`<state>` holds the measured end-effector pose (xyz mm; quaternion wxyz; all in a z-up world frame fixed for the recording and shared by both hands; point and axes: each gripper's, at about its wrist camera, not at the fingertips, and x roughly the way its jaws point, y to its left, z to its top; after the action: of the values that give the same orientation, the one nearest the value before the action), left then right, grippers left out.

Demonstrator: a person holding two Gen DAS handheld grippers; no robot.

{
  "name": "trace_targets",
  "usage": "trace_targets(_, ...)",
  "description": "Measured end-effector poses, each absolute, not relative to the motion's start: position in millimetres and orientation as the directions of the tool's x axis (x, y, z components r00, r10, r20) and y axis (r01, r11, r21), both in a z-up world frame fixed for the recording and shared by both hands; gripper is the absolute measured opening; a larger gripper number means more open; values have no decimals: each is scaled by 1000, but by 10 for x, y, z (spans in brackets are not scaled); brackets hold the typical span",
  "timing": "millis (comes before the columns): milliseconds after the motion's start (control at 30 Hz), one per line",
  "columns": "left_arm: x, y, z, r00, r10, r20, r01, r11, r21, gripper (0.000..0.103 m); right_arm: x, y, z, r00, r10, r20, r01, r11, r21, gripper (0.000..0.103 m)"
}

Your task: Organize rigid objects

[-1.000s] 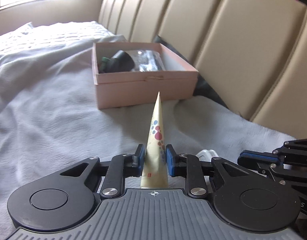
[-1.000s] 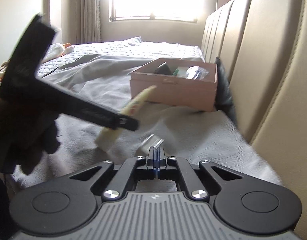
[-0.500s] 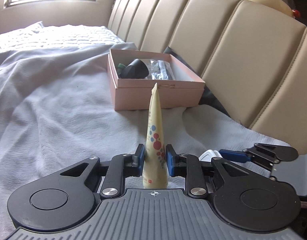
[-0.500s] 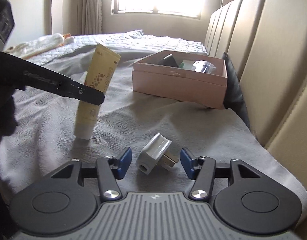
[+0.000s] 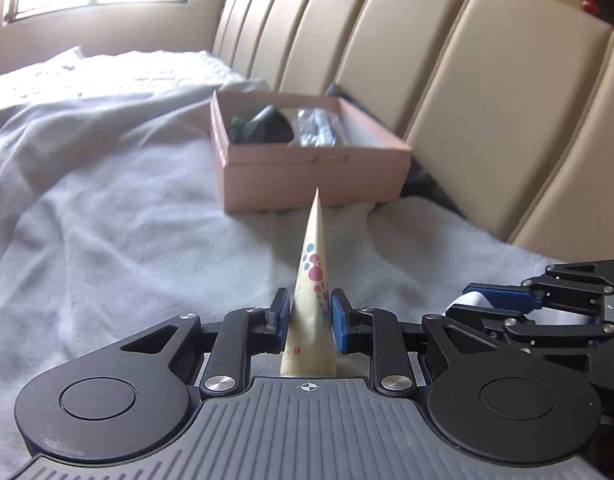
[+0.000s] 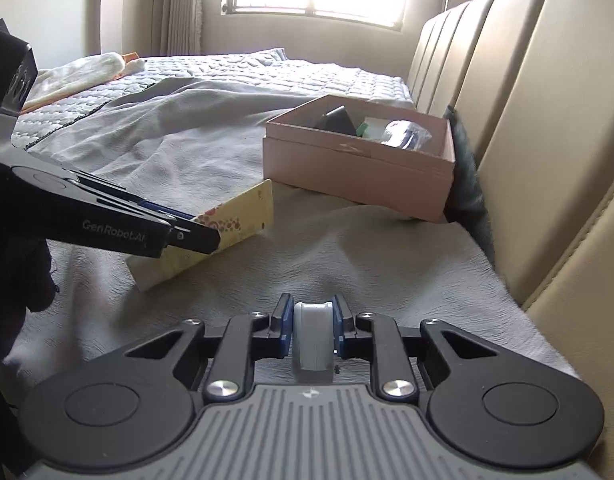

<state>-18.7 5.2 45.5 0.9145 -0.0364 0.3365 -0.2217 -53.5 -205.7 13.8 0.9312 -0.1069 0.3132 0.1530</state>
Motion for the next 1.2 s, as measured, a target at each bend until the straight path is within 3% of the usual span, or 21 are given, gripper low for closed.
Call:
trace_targets(200, 12, 28, 900, 697, -502, -512, 448, 862, -237, 24, -434, -2245, 525, 808, 238, -540, -293, 956, -18, 20)
trace_targets(400, 765, -206, 1756, 744, -555, -373, 508, 832, -224, 25, 8, -2195, 1097, 919, 156, -362, -190, 980, -58, 20)
trace_targets(500, 1366, -515, 1947, 729, -528, -435, 484, 847, -218, 26, 401, -2095, 1321, 957, 86, -276, -119, 988, -103, 22)
trace_targets(633, 1706, -771, 1667, 713, -440, -546, 434, 889, -149, 26, 519, -2171, 1235, 933, 89, -348, -113, 992, -49, 38)
trace_targets(733, 1674, -686, 1411, 696, -439, -568, 400, 894, -201, 26, 362, -2251, 925, 925, 91, -369, -123, 990, -64, 51)
trace_targets(867, 1372, -449, 1128, 694, -418, -586, 376, 905, -200, 26, 317, -2294, 499, 893, 87, -442, -131, 989, -70, 51)
trace_targets(1067, 620, -158, 705, 725, -310, -615, 367, 929, -36, 26, 246, -2280, 115, 842, 149, -518, -171, 985, 6, 52)
trace_targets(1200, 232, 19, 384, 775, -197, -601, 273, 961, 36, 26, 272, -2129, -56, 827, 138, -545, -144, 989, 32, 56)
